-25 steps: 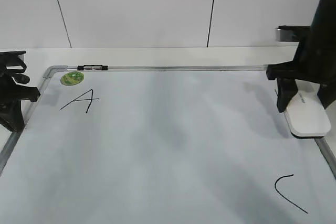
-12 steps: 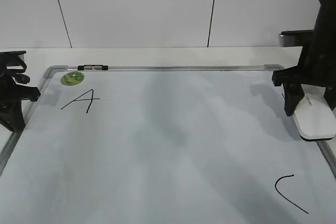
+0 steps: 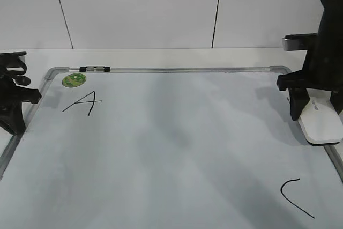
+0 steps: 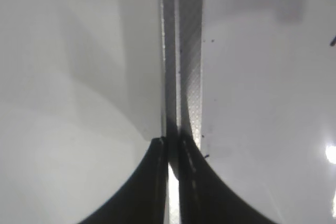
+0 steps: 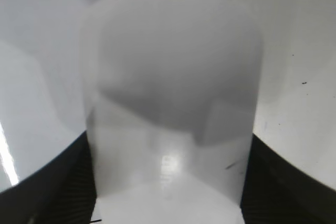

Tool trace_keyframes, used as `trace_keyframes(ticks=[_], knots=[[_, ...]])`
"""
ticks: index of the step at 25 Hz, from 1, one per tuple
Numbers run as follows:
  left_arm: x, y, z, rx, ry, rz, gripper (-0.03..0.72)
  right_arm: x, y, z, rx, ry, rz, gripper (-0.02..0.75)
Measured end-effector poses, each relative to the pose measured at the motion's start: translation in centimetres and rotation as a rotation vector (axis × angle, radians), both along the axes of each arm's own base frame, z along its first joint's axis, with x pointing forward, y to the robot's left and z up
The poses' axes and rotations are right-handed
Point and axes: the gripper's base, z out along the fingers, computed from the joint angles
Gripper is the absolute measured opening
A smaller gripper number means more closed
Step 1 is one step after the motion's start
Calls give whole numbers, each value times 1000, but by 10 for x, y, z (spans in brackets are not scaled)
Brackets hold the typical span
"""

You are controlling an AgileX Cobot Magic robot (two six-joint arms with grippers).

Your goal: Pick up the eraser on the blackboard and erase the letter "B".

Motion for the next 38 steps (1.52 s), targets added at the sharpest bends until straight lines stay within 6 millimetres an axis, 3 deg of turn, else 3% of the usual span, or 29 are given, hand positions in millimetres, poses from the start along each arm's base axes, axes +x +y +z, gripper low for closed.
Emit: trace_keyframes(ticks=[38], knots=[[0, 0, 0, -5, 0, 3, 16, 6, 5, -8, 46, -23, -3, 530]])
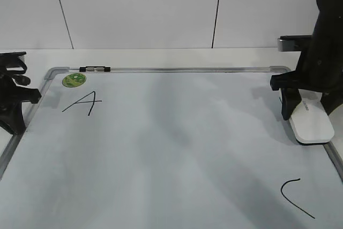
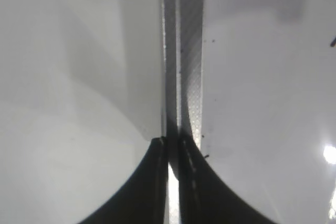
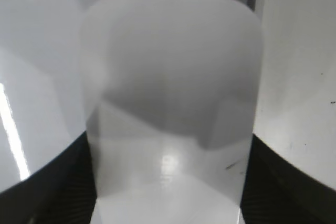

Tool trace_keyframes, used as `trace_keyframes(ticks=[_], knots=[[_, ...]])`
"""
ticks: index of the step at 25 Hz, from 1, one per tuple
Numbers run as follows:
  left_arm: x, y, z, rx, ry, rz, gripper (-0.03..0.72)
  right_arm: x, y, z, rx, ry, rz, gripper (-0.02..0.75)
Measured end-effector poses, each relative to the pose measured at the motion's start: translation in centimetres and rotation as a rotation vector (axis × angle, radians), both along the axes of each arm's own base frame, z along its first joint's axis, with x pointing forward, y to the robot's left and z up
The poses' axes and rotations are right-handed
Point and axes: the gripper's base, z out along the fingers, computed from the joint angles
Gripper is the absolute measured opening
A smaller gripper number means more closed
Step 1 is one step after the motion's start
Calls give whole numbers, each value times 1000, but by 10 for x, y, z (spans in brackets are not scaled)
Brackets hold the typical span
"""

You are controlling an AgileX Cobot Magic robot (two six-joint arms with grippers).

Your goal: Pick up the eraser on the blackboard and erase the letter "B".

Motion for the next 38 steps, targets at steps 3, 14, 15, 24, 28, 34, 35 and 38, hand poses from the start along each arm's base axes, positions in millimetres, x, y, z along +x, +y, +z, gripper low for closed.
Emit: trace_keyframes(ticks=[3, 14, 15, 24, 28, 34, 35, 38], knots=[[0, 0, 0, 0, 0, 0, 16, 0, 0, 0, -2, 0, 1, 530], [0, 0, 0, -1, 0, 1, 16, 0, -2, 0, -19, -1, 26, 529], [0, 0, 0, -1, 0, 1, 16, 0, -2, 0, -19, -1, 27, 530], [0, 0, 0, -1, 0, 1, 16, 2, -2, -4, -22, 3, 41, 530], [0, 0, 0, -1, 0, 1, 16, 4, -3, -7, -21, -6, 42, 530], [0, 0, 0, -2, 0, 1, 16, 4, -4, -7, -18, -6, 41, 529], [0, 0, 0, -2, 0, 1, 16, 4, -4, -7, -18, -6, 41, 529], [0, 0, 0, -2, 0, 1, 16, 4, -4, -7, -18, -6, 41, 529]])
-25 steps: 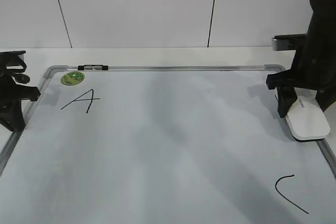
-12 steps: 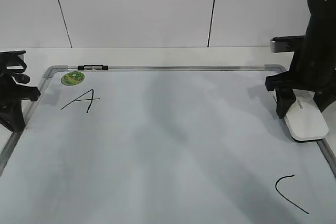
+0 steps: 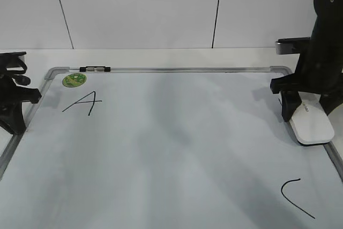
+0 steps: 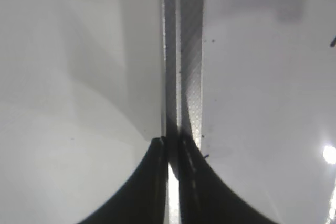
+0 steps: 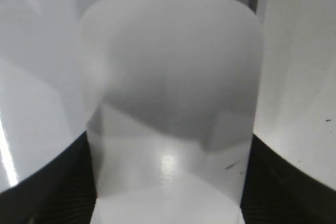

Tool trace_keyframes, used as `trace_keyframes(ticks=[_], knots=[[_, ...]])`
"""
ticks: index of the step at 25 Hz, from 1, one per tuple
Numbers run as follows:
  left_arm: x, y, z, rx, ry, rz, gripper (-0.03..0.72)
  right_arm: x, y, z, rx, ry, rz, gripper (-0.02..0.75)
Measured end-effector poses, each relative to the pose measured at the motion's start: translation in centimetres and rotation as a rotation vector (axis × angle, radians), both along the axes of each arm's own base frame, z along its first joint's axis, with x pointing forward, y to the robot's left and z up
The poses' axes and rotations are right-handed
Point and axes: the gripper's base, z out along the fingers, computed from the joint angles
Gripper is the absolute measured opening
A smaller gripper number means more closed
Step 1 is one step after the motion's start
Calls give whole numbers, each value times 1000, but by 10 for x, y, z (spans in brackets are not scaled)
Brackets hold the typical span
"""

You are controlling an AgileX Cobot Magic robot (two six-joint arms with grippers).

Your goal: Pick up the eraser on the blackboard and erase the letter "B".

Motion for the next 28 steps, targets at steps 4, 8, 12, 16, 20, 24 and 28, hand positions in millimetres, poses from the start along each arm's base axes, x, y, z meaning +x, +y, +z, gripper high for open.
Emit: trace_keyframes(ticks=[4, 8, 12, 16, 20, 24, 28], knots=[[0, 0, 0, 0, 0, 0, 16, 0, 0, 0, 0, 0, 0, 530], [0, 0, 0, 0, 0, 0, 16, 0, 0, 0, 4, 1, -2, 555], [0, 0, 0, -1, 0, 1, 16, 0, 1, 0, 6, 3, -3, 624], [0, 0, 0, -1, 0, 1, 16, 0, 1, 0, 6, 3, -3, 629], [0, 0, 0, -1, 0, -1, 16, 1, 1, 6, 7, 14, -6, 624], [0, 0, 0, -1, 0, -1, 16, 13, 4, 30, 30, -54, -13, 596], [0, 0, 0, -1, 0, 1, 16, 26, 8, 56, 74, -144, -21, 575]])
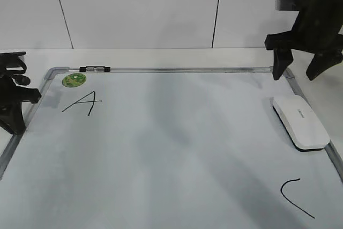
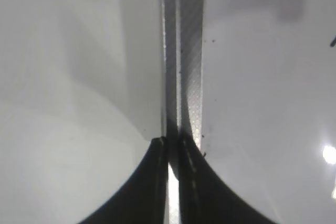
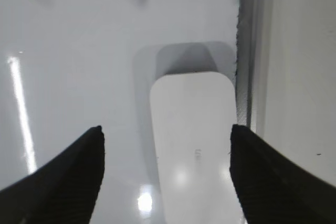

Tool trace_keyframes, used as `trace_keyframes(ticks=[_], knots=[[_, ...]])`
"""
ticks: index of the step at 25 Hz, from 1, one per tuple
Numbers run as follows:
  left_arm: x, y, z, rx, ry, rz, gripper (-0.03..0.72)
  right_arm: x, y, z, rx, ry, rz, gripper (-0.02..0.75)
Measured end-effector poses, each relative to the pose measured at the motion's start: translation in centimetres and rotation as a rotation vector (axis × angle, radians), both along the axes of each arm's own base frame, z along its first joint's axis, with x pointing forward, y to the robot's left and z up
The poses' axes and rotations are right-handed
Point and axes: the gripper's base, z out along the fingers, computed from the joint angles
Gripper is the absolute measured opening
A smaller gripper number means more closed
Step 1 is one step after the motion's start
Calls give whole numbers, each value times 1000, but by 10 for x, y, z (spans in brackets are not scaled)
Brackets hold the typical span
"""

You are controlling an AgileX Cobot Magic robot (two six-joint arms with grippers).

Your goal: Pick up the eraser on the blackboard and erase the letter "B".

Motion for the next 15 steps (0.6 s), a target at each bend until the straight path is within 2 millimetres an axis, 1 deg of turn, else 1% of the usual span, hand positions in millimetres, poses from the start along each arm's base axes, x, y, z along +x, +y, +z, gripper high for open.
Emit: trace_keyframes(ticks=[5, 7, 9, 12, 15], knots=[[0, 0, 0, 0, 3, 0, 20, -5, 4, 15, 55, -27, -9, 573], [0, 0, 0, 0, 3, -2, 39, -8, 4, 23, 61, -45, -9, 573], [-1, 0, 0, 3, 8, -10, 87, -12, 3, 32, 65, -68, -9, 573], [1, 1, 1, 8, 31, -24, 186, -19, 3, 49, 74, -107, -8, 573], [5, 0, 11, 5, 43, -30, 225, -27, 4, 65, 102, -145, -9, 573]])
